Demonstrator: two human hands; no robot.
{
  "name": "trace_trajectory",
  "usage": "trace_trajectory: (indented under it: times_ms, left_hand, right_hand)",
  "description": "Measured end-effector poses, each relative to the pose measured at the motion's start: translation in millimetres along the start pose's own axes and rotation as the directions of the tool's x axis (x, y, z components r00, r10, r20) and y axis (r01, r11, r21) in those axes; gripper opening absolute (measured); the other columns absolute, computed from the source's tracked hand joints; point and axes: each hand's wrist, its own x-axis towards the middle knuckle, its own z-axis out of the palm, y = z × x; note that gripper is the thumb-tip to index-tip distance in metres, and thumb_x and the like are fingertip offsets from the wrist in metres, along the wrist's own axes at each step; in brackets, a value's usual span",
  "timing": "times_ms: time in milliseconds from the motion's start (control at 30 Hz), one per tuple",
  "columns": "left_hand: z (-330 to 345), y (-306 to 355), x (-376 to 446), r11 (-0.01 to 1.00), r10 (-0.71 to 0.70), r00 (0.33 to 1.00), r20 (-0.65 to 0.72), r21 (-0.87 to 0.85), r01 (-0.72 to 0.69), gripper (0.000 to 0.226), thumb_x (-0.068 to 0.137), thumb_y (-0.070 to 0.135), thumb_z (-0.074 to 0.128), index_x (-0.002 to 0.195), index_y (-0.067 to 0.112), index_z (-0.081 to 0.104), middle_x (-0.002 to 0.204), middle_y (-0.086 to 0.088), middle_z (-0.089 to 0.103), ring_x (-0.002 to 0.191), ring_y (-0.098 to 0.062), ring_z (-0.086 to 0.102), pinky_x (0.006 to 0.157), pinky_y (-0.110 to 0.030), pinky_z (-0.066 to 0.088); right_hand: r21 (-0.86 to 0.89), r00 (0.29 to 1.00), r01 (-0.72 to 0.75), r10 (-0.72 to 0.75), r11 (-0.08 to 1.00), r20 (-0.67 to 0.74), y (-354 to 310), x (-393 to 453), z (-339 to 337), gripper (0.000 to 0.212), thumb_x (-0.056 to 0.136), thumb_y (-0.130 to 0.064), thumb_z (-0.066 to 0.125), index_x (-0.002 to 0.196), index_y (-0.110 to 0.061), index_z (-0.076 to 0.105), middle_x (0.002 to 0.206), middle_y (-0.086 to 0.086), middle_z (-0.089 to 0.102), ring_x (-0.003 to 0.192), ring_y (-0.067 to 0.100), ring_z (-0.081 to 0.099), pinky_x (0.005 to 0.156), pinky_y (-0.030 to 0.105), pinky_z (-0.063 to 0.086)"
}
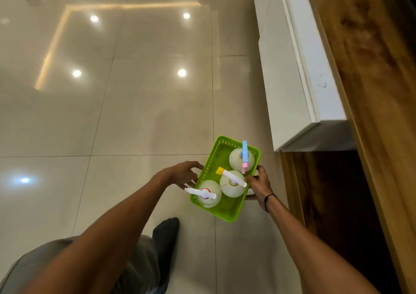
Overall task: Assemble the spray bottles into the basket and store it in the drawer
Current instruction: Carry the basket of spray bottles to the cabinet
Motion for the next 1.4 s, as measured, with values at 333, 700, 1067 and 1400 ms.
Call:
trace_trajectory:
  times_ms: [333, 700, 1067, 1400]
  left_hand:
    - [24.3, 4.5, 93.8, 0.981, 0.004, 0.998, 0.065, 0.193, -0.017, 0.046, 0.111, 0.026, 0.046, 0.156, 0.026, 0.048, 0.144, -0.014, 0.06, 0.126, -0.037, 0.066, 0.105, -0.056, 0.056]
    - [-1.4, 65.6, 148.6, 0.922, -0.081, 0.969, 0.232, 0.386, -0.016, 0.047, 0.112, 0.044, 0.039, 0.158, 0.038, 0.046, 0.146, -0.012, 0.058, 0.135, -0.031, 0.06, 0.092, -0.046, 0.055]
    - [-0.8, 90.6, 134.1, 0.936, 0.15, 0.988, -0.022, 0.326, -0.135, 0.041, 0.11, 0.039, 0.047, 0.141, 0.016, 0.062, 0.126, -0.015, 0.074, 0.096, -0.024, 0.061, 0.082, -0.04, 0.052]
    - [16.3, 137.3, 85.1, 0.91, 0.341, 0.931, -0.127, 0.292, -0.294, 0.03, 0.107, 0.026, 0.056, 0.128, 0.012, 0.073, 0.109, -0.015, 0.081, 0.106, -0.029, 0.075, 0.097, -0.03, 0.053]
  right_hand:
    - [0.384, 0.965, -0.221, 0.257, 0.897, -0.046, 81.6, 28.6, 21.0, 0.05, 0.098, -0.006, 0.062, 0.133, -0.023, 0.03, 0.138, 0.011, 0.053, 0.117, 0.045, 0.063, 0.082, 0.072, 0.055]
    - [0.634, 0.885, -0.218, 0.424, 0.742, -0.192, 111.5, 49.3, 46.5, 0.067, 0.088, 0.005, 0.071, 0.137, -0.015, 0.03, 0.137, 0.018, 0.057, 0.119, 0.046, 0.064, 0.083, 0.075, 0.053]
    - [0.544, 0.916, -0.201, 0.353, 0.815, -0.19, 91.1, 27.2, -0.8, 0.037, 0.094, 0.002, 0.063, 0.129, -0.009, 0.062, 0.102, 0.012, 0.064, 0.075, 0.021, 0.059, 0.076, 0.044, 0.055]
    - [0.457, 0.861, -0.143, 0.339, 0.878, -0.38, 51.2, 1.8, -41.3, 0.056, 0.092, 0.008, 0.039, 0.145, -0.01, 0.04, 0.119, 0.015, 0.049, 0.099, 0.025, 0.049, 0.077, 0.036, 0.043]
